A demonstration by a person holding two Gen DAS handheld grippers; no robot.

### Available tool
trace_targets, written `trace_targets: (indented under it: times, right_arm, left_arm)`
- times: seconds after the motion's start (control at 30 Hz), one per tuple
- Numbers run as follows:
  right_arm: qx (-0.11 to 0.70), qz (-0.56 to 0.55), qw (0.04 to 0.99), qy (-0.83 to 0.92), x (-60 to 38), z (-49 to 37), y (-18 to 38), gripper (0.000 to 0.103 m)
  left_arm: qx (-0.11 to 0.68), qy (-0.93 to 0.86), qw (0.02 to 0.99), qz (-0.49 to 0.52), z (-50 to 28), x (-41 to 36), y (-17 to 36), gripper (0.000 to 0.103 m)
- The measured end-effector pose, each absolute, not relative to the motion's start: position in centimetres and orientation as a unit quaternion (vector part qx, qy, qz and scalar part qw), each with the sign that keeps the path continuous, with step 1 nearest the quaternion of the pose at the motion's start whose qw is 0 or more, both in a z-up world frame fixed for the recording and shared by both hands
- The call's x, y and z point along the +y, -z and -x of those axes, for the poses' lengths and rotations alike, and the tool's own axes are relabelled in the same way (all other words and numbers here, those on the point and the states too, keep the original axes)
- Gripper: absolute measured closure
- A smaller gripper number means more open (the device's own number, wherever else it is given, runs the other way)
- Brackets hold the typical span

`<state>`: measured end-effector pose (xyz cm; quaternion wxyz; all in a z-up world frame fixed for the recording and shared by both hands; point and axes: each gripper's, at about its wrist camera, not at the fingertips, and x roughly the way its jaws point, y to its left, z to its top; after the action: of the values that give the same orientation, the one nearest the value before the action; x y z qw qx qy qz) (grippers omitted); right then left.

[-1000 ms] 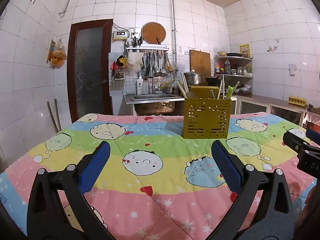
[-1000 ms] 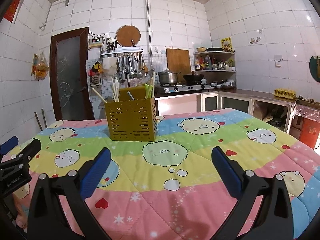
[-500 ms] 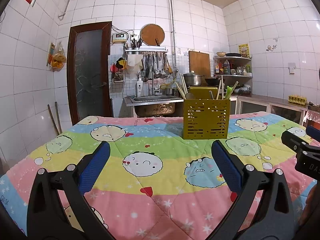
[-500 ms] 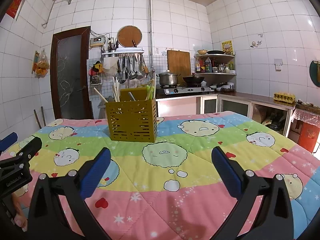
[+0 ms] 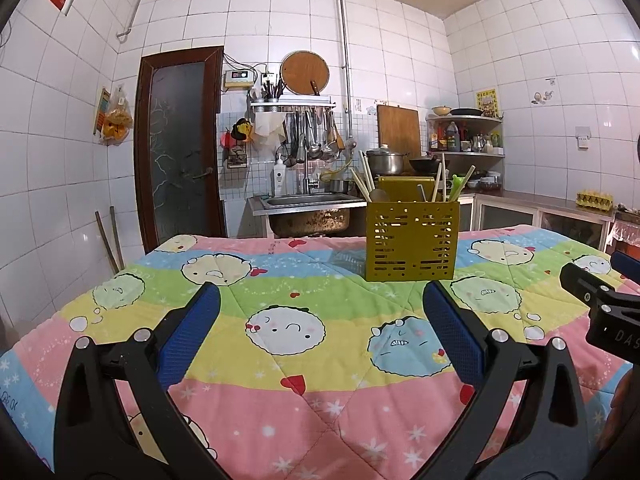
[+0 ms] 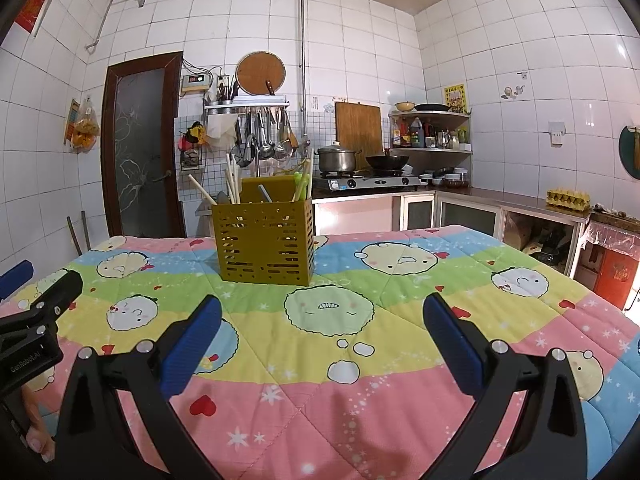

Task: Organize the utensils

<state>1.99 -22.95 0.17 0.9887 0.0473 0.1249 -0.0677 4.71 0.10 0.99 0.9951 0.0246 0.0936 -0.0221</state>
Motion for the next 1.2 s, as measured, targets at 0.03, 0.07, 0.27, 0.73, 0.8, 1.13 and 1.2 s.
trace_targets:
  times: [0.03, 0.07, 0.27, 0.73, 0.8, 1.13, 1.2]
  right_arm:
    - [0.125, -0.048, 0.989, 0.068, -22.98, -1.99, -0.16, 0.005]
    - [0.125, -0.048, 0.989, 0.068, -22.94, -1.91, -0.16, 0.005]
    - [0.125, -0.047, 0.989, 0.068, -22.97, -1.88, -0.21, 0.005]
    - [0.127, -0.046, 0.989, 0.068, -23.18, -1.89, -0.22, 0.005]
    - [0.127, -0.046, 0.989, 0.068, -23.19, -1.88, -0.22, 0.005]
    - [0.128, -0.046, 0.988, 0.068, -23.41, -1.85, -0.24, 0.005]
    - [0.127, -0.046, 0.988, 0.068, -23.32, -1.85, -0.25, 0.005]
  left_arm:
    - [0.094, 0.022, 0.995, -0.024, -4.71, 0.10, -0.98, 0.005]
    - [0.094, 0.022, 0.995, -0.024, -4.71, 0.10, -0.98, 0.005]
    - [0.093, 0.022, 0.995, -0.024, -4.68, 0.10, -1.05, 0.005]
    - [0.091, 0.022, 0.995, -0.025, -4.71, 0.13, -1.13, 0.005]
    - [0.091, 0.022, 0.995, -0.025, -4.74, 0.12, -1.13, 0.005]
    - [0.091, 0.022, 0.995, -0.025, -4.71, 0.12, -1.15, 0.005]
    - [0.092, 0.022, 0.995, -0.023, -4.65, 0.14, -1.23, 0.005]
